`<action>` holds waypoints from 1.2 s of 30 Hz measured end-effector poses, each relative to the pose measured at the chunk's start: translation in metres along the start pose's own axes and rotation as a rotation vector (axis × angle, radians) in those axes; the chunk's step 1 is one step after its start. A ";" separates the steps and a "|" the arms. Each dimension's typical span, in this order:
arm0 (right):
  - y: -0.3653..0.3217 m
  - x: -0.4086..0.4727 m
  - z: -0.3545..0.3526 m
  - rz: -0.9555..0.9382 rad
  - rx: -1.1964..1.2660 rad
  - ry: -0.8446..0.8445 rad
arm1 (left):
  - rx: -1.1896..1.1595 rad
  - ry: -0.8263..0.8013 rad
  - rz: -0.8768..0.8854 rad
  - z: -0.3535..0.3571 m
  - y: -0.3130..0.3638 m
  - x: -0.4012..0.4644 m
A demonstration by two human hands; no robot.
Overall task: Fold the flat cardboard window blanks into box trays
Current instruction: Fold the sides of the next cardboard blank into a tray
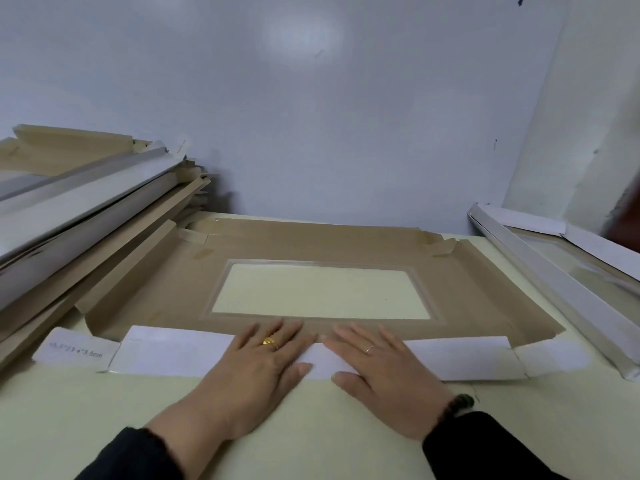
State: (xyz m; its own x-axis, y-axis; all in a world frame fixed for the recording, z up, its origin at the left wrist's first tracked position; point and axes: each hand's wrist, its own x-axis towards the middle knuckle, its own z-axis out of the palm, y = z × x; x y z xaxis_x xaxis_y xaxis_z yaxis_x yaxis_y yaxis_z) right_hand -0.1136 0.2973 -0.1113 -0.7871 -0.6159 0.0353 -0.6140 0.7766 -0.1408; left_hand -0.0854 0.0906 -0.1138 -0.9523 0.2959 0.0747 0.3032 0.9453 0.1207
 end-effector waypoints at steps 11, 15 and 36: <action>0.101 -0.059 -0.010 0.385 -0.073 -0.044 | -0.002 0.032 -0.387 -0.013 -0.100 -0.031; 0.122 -0.074 -0.013 0.489 -0.039 -0.003 | -0.059 0.028 -0.504 -0.014 -0.126 -0.039; 0.087 -0.069 -0.020 0.163 0.324 0.284 | -0.281 0.179 -0.001 -0.022 -0.069 -0.041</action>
State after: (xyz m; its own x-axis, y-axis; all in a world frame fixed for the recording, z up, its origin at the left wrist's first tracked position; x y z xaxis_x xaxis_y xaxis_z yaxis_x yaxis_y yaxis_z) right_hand -0.1139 0.4100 -0.1057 -0.8847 -0.3930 0.2506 -0.4661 0.7509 -0.4679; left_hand -0.0667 0.0098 -0.1035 -0.9389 0.2422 0.2444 0.3235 0.8635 0.3870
